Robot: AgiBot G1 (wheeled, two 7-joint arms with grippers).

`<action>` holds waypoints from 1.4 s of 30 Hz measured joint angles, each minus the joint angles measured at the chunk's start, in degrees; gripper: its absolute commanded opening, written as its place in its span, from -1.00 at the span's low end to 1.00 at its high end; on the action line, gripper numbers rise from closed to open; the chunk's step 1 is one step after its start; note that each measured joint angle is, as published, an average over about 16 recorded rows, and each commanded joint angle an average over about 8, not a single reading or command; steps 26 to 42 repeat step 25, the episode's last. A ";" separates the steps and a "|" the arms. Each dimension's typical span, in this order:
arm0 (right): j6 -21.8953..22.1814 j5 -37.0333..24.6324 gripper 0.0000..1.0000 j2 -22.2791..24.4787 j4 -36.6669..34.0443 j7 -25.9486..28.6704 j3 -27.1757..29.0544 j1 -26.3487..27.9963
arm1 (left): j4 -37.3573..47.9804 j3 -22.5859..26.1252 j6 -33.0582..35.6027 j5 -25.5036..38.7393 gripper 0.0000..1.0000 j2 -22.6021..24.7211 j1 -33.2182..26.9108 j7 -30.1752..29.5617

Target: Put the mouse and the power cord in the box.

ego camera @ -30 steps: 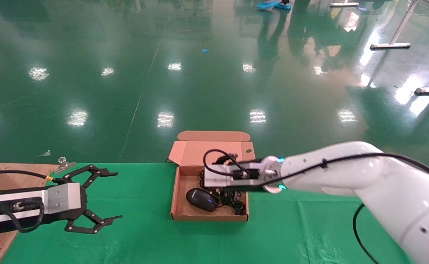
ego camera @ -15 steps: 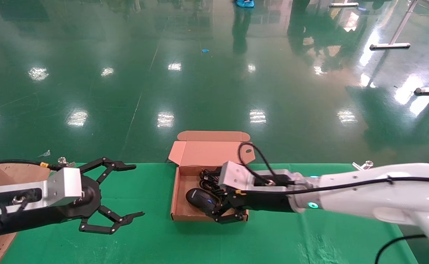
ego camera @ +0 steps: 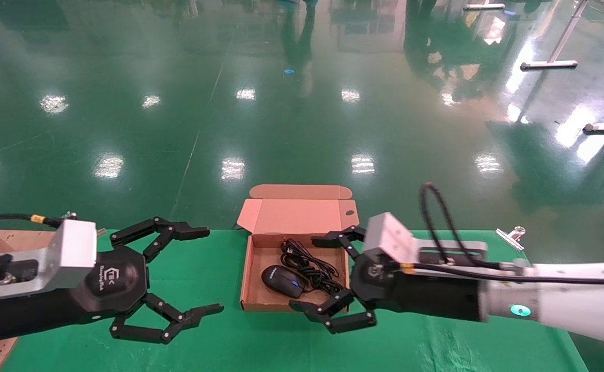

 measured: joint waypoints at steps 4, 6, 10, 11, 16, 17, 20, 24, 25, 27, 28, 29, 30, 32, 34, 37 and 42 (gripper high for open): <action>-3.00 2.80 1.00 2.91 2.83 1.70 3.54 -2.21 | -2.96 -2.40 1.07 -0.76 1.00 -0.35 1.45 -3.79; -4.49 4.18 1.00 4.35 4.23 2.54 5.30 -3.31 | -4.42 -3.59 1.60 -1.14 1.00 -0.52 2.17 -5.67; -7.49 6.97 1.00 7.26 7.04 4.23 8.82 -5.51 | -7.37 -5.98 2.67 -1.89 1.00 -0.86 3.62 -9.45; -8.24 7.68 1.00 7.99 7.76 4.66 9.72 -6.07 | -8.12 -6.59 2.94 -2.09 1.00 -0.95 3.99 -10.40; -11.99 11.17 1.00 11.62 11.28 6.77 14.14 -8.83 | -11.81 -9.58 4.28 -3.04 1.00 -1.38 5.80 -15.14; -12.74 11.86 1.00 12.34 11.98 7.19 15.01 -9.38 | -12.54 -10.18 4.54 -3.22 1.00 -1.47 6.16 -16.07; -14.18 13.20 1.00 13.74 13.34 8.01 16.71 -10.44 | -13.98 -11.34 5.06 -3.59 1.00 -1.63 6.87 -17.91; -15.67 14.58 1.00 15.18 14.74 8.85 18.46 -11.54 | -15.45 -12.53 5.59 -3.97 1.00 -1.81 7.59 -19.79; -16.04 14.93 1.00 15.54 15.09 9.06 18.90 -11.81 | -15.82 -12.83 5.73 -4.06 1.00 -1.85 7.77 -20.27; -16.04 14.93 1.00 15.54 15.09 9.06 18.90 -11.81 | -15.82 -12.83 5.73 -4.06 1.00 -1.85 7.77 -20.27; -16.04 14.93 1.00 15.54 15.09 9.06 18.90 -11.81 | -15.82 -12.83 5.73 -4.06 1.00 -1.85 7.77 -20.27; -16.04 14.93 1.00 15.54 15.09 9.06 18.90 -11.81 | -15.82 -12.83 5.73 -4.06 1.00 -1.85 7.77 -20.27; -16.04 14.93 1.00 15.54 15.09 9.06 18.90 -11.81 | -15.82 -12.83 5.73 -4.06 1.00 -1.85 7.77 -20.27; -16.04 14.93 1.00 15.54 15.09 9.06 18.90 -11.81 | -15.82 -12.83 5.73 -4.06 1.00 -1.85 7.77 -20.27; -16.04 14.93 1.00 15.54 15.09 9.06 18.90 -11.81 | -15.82 -12.83 5.73 -4.06 1.00 -1.85 7.77 -20.27; -16.04 14.93 1.00 15.54 15.09 9.06 18.90 -11.81 | -15.82 -12.83 5.73 -4.06 1.00 -1.85 7.77 -20.27; -16.04 14.93 1.00 15.54 15.09 9.06 18.90 -11.81 | -15.82 -12.83 5.73 -4.06 1.00 -1.85 7.77 -20.27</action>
